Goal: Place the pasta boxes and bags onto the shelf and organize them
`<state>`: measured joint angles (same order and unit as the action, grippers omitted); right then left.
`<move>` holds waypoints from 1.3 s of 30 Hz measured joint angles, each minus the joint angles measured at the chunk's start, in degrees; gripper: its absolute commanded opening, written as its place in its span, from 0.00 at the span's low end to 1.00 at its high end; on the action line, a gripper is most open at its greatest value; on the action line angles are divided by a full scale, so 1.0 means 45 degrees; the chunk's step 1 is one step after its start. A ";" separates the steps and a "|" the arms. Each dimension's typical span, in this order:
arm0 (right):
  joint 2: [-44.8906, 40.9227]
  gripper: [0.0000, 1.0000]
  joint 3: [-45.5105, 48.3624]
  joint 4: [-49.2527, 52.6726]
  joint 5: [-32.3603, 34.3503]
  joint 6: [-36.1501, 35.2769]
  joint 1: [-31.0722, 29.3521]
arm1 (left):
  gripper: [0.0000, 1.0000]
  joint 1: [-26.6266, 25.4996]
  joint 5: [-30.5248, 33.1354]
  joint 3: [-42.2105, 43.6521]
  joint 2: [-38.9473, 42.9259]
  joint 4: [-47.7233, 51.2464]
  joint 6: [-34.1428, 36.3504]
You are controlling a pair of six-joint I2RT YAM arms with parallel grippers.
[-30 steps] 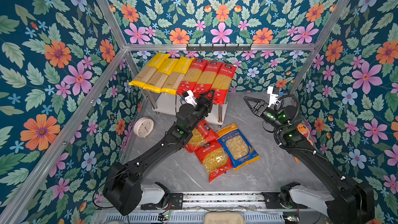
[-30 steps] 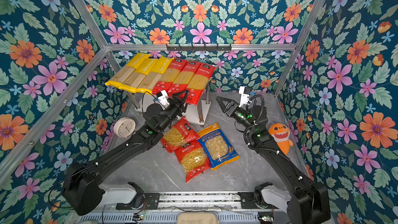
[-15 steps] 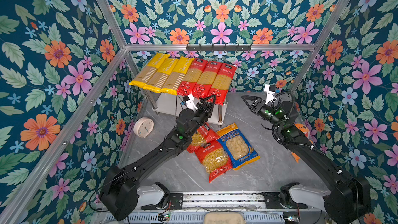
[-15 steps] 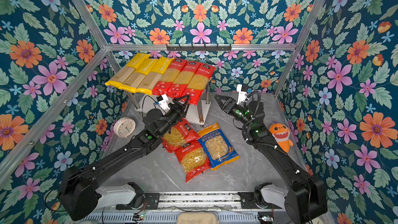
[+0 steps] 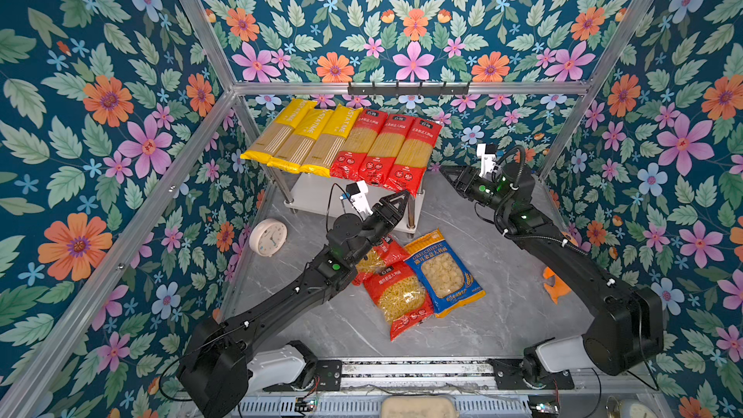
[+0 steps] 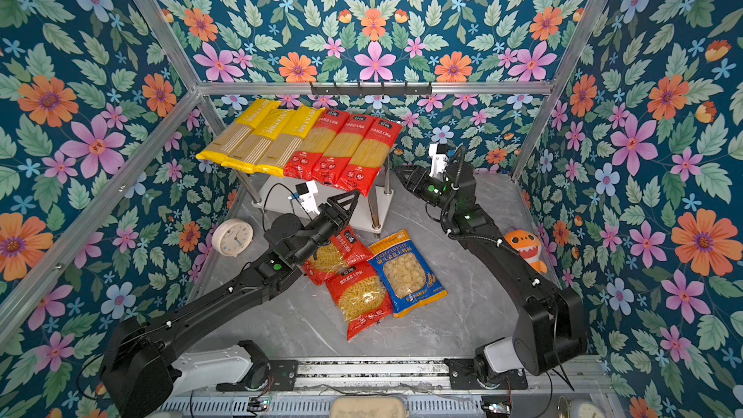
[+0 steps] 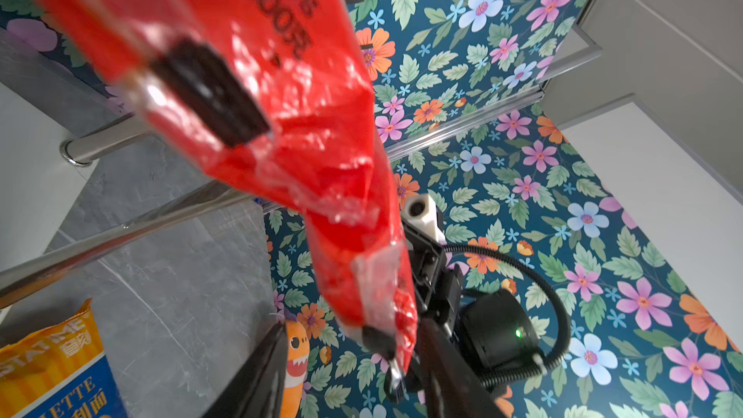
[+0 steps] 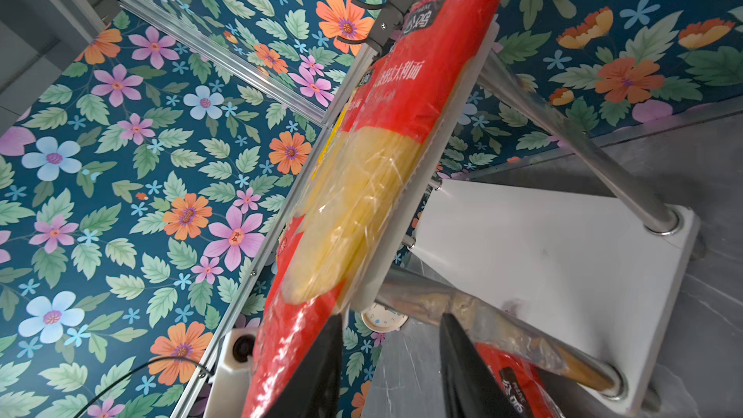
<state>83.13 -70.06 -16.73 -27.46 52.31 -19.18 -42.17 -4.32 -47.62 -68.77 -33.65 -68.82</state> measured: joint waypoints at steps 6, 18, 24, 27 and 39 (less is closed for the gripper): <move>0.1117 0.40 -0.1433 0.0374 0.0000 -0.0238 0.0000 | 0.52 -0.0170 -0.0078 0.0588 0.0355 -0.0160 0.0432; 0.2681 0.27 -0.3167 0.0651 -0.0073 -0.0277 0.0000 | 0.50 -0.0389 -0.0083 0.1132 0.0549 -0.0330 0.0738; 0.3279 0.19 -0.3759 0.0602 -0.0248 -0.0126 -0.0078 | 0.50 -0.0461 -0.0112 0.1195 0.0515 -0.0350 0.0743; 0.3444 0.18 -0.3949 0.0602 -0.0253 -0.0078 -0.0121 | 0.50 -0.0471 -0.0112 0.1219 0.0510 -0.0359 0.0743; 0.3963 0.17 -0.4707 0.0753 -0.0345 0.0010 -0.0151 | 0.50 -0.0529 -0.0121 0.1219 0.0423 -0.0481 0.0743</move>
<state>100.97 -91.24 -13.34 -29.02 52.36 -19.86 -44.56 -4.86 -42.13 -66.87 -35.81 -65.47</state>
